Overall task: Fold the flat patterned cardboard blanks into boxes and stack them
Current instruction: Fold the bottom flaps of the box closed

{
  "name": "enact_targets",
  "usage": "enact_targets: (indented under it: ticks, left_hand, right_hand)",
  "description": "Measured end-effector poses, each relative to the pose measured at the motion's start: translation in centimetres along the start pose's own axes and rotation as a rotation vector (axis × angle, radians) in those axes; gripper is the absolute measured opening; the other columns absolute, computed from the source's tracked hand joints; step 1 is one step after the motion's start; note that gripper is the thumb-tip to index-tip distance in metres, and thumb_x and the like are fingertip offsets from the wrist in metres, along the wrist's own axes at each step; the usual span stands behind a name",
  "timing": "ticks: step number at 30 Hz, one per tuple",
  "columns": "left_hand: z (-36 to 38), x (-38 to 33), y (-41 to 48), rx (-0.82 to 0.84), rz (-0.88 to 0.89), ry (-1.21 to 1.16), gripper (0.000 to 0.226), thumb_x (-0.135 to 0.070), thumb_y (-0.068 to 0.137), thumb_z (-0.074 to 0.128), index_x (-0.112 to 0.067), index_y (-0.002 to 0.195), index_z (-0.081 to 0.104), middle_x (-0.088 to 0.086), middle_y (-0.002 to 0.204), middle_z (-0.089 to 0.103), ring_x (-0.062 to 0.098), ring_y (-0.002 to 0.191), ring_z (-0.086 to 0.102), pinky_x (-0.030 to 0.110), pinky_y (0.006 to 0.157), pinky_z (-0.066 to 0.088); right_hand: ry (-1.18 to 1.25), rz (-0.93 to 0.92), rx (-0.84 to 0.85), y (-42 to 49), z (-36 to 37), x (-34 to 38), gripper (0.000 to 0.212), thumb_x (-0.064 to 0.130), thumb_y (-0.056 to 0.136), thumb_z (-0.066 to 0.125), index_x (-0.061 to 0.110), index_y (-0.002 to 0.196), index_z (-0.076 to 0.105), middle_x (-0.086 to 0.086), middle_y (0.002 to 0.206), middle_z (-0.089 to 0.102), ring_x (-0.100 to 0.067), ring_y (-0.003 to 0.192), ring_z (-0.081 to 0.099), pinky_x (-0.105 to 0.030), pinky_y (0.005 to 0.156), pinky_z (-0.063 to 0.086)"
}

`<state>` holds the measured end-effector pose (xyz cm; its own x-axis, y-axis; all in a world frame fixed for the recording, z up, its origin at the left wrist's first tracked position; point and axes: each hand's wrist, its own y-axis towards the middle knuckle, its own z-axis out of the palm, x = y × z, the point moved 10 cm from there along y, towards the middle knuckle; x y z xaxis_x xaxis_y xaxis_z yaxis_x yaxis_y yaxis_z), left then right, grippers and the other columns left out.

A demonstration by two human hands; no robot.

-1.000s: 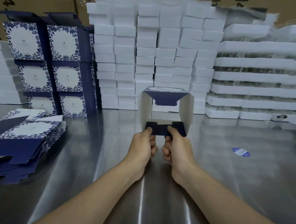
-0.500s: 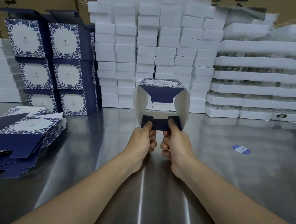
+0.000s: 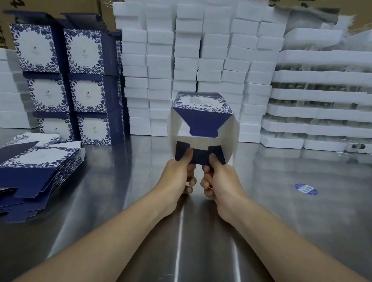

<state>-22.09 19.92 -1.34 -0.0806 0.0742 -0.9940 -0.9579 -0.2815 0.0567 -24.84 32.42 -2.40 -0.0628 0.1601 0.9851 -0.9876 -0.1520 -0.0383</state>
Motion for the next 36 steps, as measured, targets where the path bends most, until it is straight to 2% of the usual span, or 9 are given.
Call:
enact_targets:
  ticks: [6,11,16,21,24,26,29,32,36]
  left_hand:
    - [-1.4,0.3,1.1,-0.109,0.020,0.010,0.037,-0.030,0.110,0.047,-0.020,0.075,0.048,-0.010,0.050,0.035,0.010,0.044,0.036,0.025,0.044,0.030]
    - [-4.0,-0.6,1.6,-0.240,0.144,0.257,0.046,-0.034,0.110,0.045,-0.019,0.067,0.040,-0.009,0.052,0.034,0.021,0.057,0.031,0.034,0.059,0.027]
    - [-3.8,-1.1,1.2,-0.279,0.245,0.564,0.055,-0.035,0.111,0.043,-0.016,0.059,0.040,-0.007,0.052,0.043,0.017,0.052,0.037,0.028,0.047,0.028]
    - [-3.0,-1.4,1.1,-0.217,0.303,0.568,0.054,-0.036,0.112,0.041,-0.014,0.062,0.040,-0.012,0.044,0.039,0.012,0.045,0.035,0.019,0.042,0.026]
    - [-2.9,-1.3,1.6,-0.192,0.295,0.464,0.053,-0.040,0.111,0.040,-0.009,0.068,0.041,-0.012,0.048,0.034,0.015,0.052,0.030,0.031,0.053,0.027]
    - [-3.2,-1.6,1.9,-0.196,0.320,0.420,0.051,-0.043,0.109,0.041,-0.014,0.067,0.035,-0.012,0.049,0.031,0.013,0.051,0.026,0.033,0.054,0.024]
    - [-3.8,-2.2,1.9,-0.201,0.368,0.352,0.044,-0.043,0.103,0.044,-0.019,0.067,0.038,-0.012,0.051,0.031,0.013,0.052,0.026,0.036,0.056,0.024]
    - [-4.1,-2.9,1.6,-0.240,0.393,0.329,0.056,-0.043,0.105,0.049,-0.027,0.054,0.032,-0.013,0.048,0.030,0.011,0.048,0.026,0.033,0.053,0.023]
    - [-4.6,-3.7,1.1,-0.276,0.431,0.269,0.059,-0.051,0.105,0.054,-0.024,0.060,0.029,-0.011,0.051,0.029,0.012,0.051,0.026,0.031,0.050,0.022]
  right_hand:
    - [-0.007,-0.023,-0.044,0.8,-0.6,0.1,0.032,0.043,0.101,0.066,0.013,0.092,0.058,0.004,0.054,0.046,-0.012,0.045,0.044,-0.025,0.044,0.029]
    - [-0.178,-0.260,-0.349,-0.2,-4.6,3.3,0.051,0.066,0.085,0.073,0.024,0.100,0.048,0.003,0.095,0.060,-0.015,0.078,0.058,-0.033,0.063,0.041]
    - [-0.153,-0.368,-0.384,-1.8,-5.0,4.8,0.069,0.085,0.077,0.052,0.016,0.079,0.055,0.012,0.063,0.057,-0.017,0.065,0.053,-0.034,0.063,0.041]
    - [-0.050,-0.445,-0.218,-1.4,-3.2,5.4,0.031,0.053,0.099,0.061,0.027,0.089,0.075,0.007,0.086,0.077,-0.012,0.078,0.068,-0.034,0.074,0.055]
    - [-0.035,-0.421,-0.227,-0.3,-3.7,5.0,0.012,0.034,0.100,0.066,0.025,0.098,0.073,0.001,0.090,0.077,-0.016,0.075,0.068,-0.033,0.068,0.060]
    - [0.000,-0.315,-0.265,0.5,-4.5,3.8,0.027,0.044,0.095,0.073,0.021,0.089,0.061,0.000,0.083,0.067,-0.014,0.065,0.065,-0.030,0.056,0.053]
    - [-0.141,-0.156,-0.184,1.4,-4.4,2.3,0.052,0.064,0.093,0.067,0.017,0.080,0.052,0.000,0.065,0.051,-0.015,0.057,0.056,-0.033,0.059,0.038]
    - [-0.242,-0.203,-0.038,1.3,-3.0,2.4,0.045,0.055,0.102,0.058,0.016,0.080,0.056,0.004,0.056,0.043,-0.013,0.049,0.046,-0.028,0.055,0.033]
    - [-0.203,-0.222,-0.062,1.0,-2.8,2.3,0.034,0.036,0.108,0.050,0.016,0.080,0.047,-0.010,0.071,0.037,-0.023,0.064,0.037,-0.019,0.042,0.031]
